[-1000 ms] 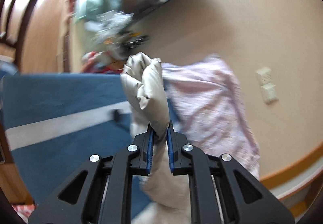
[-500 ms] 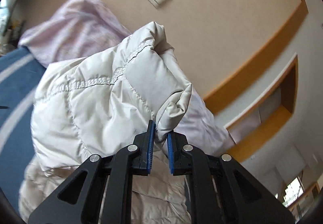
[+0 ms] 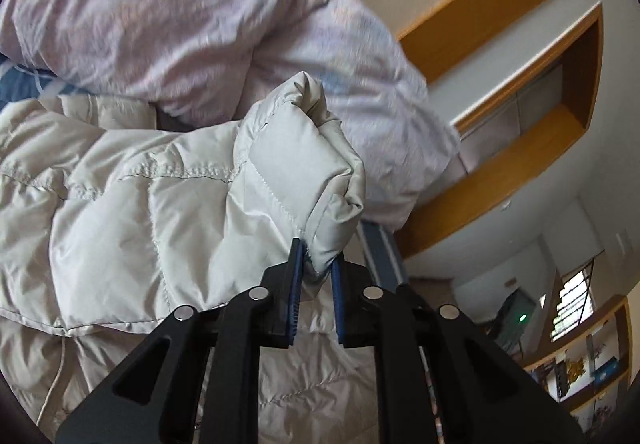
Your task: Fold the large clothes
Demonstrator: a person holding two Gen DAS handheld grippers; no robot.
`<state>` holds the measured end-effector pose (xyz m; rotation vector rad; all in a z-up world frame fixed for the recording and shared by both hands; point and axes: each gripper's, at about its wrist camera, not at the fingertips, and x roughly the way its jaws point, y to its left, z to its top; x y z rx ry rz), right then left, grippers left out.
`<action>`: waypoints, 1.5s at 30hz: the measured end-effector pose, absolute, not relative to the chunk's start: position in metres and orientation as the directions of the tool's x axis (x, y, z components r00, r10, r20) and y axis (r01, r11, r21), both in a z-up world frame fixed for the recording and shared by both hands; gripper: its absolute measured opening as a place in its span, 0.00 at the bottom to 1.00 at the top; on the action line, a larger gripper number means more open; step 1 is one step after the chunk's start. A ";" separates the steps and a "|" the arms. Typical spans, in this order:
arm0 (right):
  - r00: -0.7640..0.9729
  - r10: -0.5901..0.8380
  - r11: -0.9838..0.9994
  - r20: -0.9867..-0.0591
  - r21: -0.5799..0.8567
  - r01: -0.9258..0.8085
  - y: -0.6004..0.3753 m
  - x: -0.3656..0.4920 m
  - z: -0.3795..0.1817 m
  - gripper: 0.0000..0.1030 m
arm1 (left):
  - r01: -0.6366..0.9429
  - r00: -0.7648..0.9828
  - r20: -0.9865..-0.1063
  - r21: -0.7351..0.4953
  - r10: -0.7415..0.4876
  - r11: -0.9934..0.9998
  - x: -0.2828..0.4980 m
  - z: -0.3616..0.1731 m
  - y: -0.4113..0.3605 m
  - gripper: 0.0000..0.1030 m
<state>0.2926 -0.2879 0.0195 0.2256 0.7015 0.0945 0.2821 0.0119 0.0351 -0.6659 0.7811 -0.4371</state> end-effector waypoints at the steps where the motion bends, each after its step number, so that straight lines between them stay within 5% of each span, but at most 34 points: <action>1: 0.758 0.162 0.971 -0.632 0.238 -0.009 -0.287 0.294 0.018 0.69 | 0.125 0.616 -0.518 -0.679 -0.593 0.724 0.282 0.029 0.005 0.18; 3: 0.751 0.168 0.971 -0.639 0.240 -0.012 -0.286 0.297 0.015 0.69 | 0.154 0.563 -0.531 -0.686 -0.634 0.711 0.282 0.022 -0.004 0.58; 5: 0.742 0.184 0.968 -0.645 0.249 -0.023 -0.283 0.299 0.013 0.69 | 0.181 0.548 -0.518 -0.693 -0.657 0.698 0.275 0.022 -0.007 0.83; 9: 0.703 0.282 0.944 -0.653 0.319 -0.082 -0.278 0.305 0.010 0.69 | 0.253 0.619 -0.482 -0.625 -0.620 0.739 0.261 0.049 0.013 0.99; 17: 0.480 0.532 0.835 -0.698 0.525 -0.162 -0.236 0.347 -0.023 0.60 | -0.022 0.768 -0.600 -0.372 -0.222 0.928 0.254 0.055 0.118 0.99; 25: 0.400 0.539 0.836 -0.741 0.530 -0.143 -0.197 0.369 -0.052 0.60 | -0.172 0.755 -0.654 -0.265 -0.046 0.949 0.253 0.037 0.172 0.99; 27: 0.389 0.548 0.830 -0.740 0.537 -0.149 -0.189 0.371 -0.056 0.51 | -0.178 0.749 -0.661 -0.248 -0.032 0.952 0.255 0.033 0.173 0.99; 28: 0.394 0.542 0.835 -0.743 0.528 -0.152 -0.185 0.371 -0.057 0.30 | -0.180 0.746 -0.666 -0.241 -0.027 0.953 0.257 0.031 0.172 0.99; 29: 0.415 0.540 0.836 -0.732 0.525 -0.161 -0.183 0.368 -0.053 0.20 | -0.177 0.745 -0.667 -0.239 -0.029 0.955 0.256 0.030 0.172 0.99; 32: 0.513 0.512 0.852 -0.689 0.485 -0.198 -0.184 0.356 -0.032 0.14 | -0.170 0.749 -0.662 -0.223 -0.021 0.960 0.256 0.030 0.169 0.99; 37: 0.523 0.386 0.916 -0.760 0.382 -0.121 -0.187 0.346 -0.046 0.14 | -0.157 0.744 -0.668 -0.179 -0.003 0.971 0.261 0.024 0.162 0.99; 42: 0.520 0.283 0.958 -0.806 0.269 -0.103 -0.179 0.346 -0.049 0.34 | -0.157 0.734 -0.679 -0.140 0.021 0.978 0.266 0.016 0.155 0.99; 45: 0.631 0.258 0.961 -0.732 0.261 -0.090 -0.192 0.335 -0.021 0.40 | -0.159 0.752 -0.657 -0.103 0.053 0.982 0.265 0.019 0.155 0.99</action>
